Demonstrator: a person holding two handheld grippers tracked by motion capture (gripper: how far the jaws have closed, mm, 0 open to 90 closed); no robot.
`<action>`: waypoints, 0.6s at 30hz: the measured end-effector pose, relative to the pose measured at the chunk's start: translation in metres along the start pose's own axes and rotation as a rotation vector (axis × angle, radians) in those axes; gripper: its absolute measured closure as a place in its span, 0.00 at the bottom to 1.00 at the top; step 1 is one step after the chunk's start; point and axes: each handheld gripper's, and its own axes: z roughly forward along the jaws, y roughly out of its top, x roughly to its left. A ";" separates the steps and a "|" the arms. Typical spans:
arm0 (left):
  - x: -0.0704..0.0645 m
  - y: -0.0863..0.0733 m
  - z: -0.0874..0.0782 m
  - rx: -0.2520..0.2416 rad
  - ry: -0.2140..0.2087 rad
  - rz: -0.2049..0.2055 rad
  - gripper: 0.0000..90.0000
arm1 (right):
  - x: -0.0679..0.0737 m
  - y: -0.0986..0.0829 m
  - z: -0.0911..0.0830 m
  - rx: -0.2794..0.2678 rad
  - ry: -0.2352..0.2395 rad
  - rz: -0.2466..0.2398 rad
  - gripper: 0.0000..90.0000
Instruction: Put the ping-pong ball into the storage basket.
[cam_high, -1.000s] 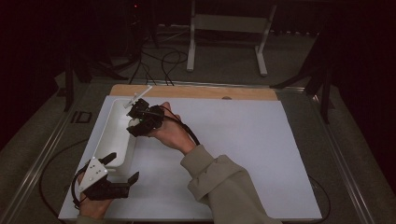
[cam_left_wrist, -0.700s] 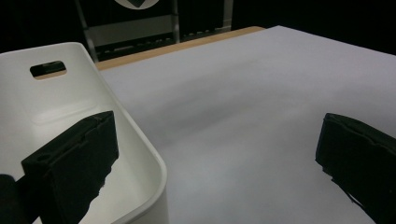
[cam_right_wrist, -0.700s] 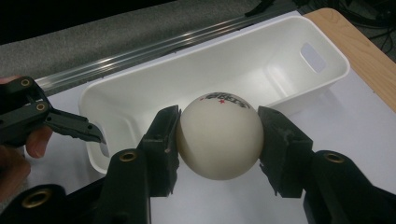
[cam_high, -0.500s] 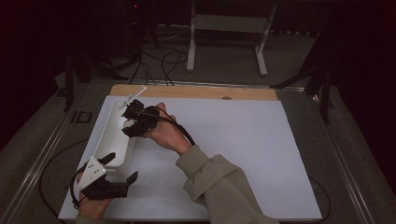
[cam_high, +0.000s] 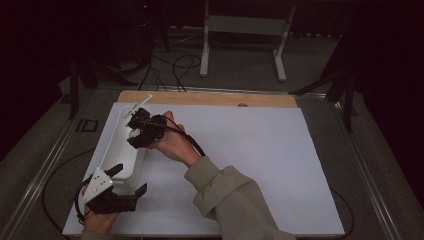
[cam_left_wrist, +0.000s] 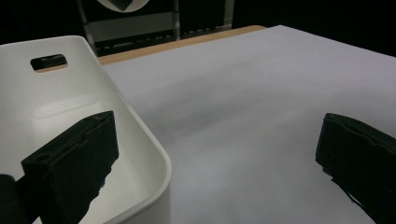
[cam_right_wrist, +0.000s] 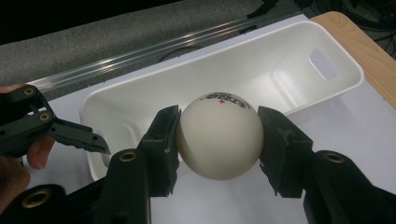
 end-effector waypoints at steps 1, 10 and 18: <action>0.000 0.000 0.000 0.000 0.000 0.000 0.00 | 0.000 0.000 0.001 -0.001 0.000 -0.001 0.56; 0.000 0.000 -0.001 -0.001 0.000 -0.001 0.00 | 0.003 0.004 0.006 -0.010 -0.003 0.000 0.56; 0.001 0.000 -0.001 -0.006 0.000 -0.004 0.00 | 0.004 0.006 0.011 -0.015 -0.001 0.008 0.56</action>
